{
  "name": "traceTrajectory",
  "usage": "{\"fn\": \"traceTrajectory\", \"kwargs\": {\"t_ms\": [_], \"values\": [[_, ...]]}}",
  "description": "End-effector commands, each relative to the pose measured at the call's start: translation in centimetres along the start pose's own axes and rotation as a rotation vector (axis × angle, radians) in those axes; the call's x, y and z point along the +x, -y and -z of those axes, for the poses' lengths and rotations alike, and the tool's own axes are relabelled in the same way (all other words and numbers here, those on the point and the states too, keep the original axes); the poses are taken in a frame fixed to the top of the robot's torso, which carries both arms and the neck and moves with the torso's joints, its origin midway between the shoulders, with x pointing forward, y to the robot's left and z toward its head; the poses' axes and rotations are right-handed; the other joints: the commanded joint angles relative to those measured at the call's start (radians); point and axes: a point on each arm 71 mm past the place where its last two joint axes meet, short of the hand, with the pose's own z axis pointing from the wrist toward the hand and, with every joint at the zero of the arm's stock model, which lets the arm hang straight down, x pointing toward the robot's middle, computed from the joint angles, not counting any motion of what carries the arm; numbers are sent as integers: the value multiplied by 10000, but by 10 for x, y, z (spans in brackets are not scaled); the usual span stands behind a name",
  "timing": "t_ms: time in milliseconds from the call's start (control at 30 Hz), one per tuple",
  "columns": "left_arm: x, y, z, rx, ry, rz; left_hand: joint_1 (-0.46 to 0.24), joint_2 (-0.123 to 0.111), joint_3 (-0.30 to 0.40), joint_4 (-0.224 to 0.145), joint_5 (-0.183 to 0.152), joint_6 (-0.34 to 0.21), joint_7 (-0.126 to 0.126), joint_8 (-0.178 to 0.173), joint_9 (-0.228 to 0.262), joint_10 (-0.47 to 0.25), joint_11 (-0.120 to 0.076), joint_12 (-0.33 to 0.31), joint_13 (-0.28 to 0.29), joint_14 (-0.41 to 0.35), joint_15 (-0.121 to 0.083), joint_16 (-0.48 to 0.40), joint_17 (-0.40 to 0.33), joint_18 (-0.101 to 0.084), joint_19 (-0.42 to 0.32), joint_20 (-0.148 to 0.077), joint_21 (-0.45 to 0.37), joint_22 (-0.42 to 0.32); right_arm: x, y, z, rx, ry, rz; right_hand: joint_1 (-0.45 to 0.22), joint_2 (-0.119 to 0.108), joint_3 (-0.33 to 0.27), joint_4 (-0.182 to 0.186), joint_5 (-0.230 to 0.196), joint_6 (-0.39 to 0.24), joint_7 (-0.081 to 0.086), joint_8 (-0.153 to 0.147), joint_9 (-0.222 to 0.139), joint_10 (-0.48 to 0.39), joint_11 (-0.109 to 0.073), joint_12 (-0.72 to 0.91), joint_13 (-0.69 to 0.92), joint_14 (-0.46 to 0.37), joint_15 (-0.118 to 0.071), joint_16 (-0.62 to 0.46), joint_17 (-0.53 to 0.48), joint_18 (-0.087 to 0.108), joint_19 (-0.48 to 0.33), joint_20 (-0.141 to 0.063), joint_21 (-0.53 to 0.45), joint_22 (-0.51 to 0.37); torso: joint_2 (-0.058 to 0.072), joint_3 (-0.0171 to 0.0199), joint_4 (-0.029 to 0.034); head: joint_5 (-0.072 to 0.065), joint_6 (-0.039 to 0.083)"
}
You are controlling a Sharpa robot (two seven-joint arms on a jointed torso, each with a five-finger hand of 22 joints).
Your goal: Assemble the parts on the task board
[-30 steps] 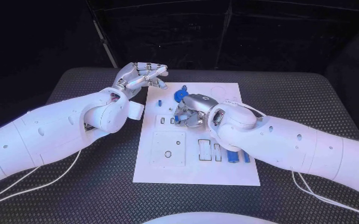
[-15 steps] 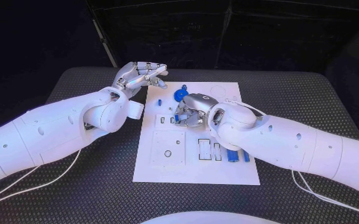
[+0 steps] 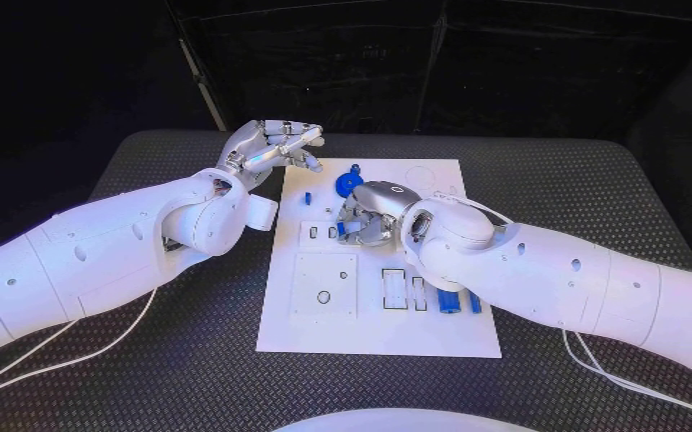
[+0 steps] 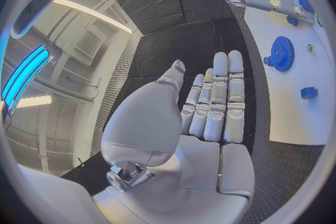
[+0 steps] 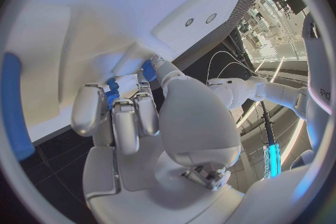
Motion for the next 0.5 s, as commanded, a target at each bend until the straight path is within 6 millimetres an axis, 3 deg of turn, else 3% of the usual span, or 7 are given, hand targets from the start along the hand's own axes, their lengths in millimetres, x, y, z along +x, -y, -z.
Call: {"fn": "traceTrajectory", "kwargs": {"t_ms": [33,233,500], "values": [[2,1,-1,47,-139,35,14,119,-55,7,-34,70,3,-50,-7,58,-11,-40,-4,-71,23,-38,18,83,-83,-3,40,16,7,5,1,317,-371,129,-79,-64,-98,33,-38,-158,8,-87,-14,-79,27,-56,855,974,92,4,2421,-80,-14,70,-68,-16,1,-2,2,-4,-5],[1,1,-1,36,-141,35,14,119,-55,7,-34,70,3,-50,-7,58,-11,-40,-4,-71,23,-38,18,83,-84,-3,40,16,5,4,2,289,28,12,-246,-175,-291,162,-505,-566,106,-288,-34,-185,120,-158,754,975,171,5,2427,-75,-30,139,-90,-48,6,-1,-3,2,-4],[1,1,-1,25,-154,40,10,125,-60,10,-34,70,4,-56,-8,56,-11,-51,-5,-71,23,-38,25,84,-87,-2,43,18,1,3,3,187,643,-157,-299,-352,-763,445,-436,-1305,313,-580,-42,-611,308,-598,270,961,332,-18,2370,-48,-116,286,-171,-191,4,-4,-1,-1,-10]]}}
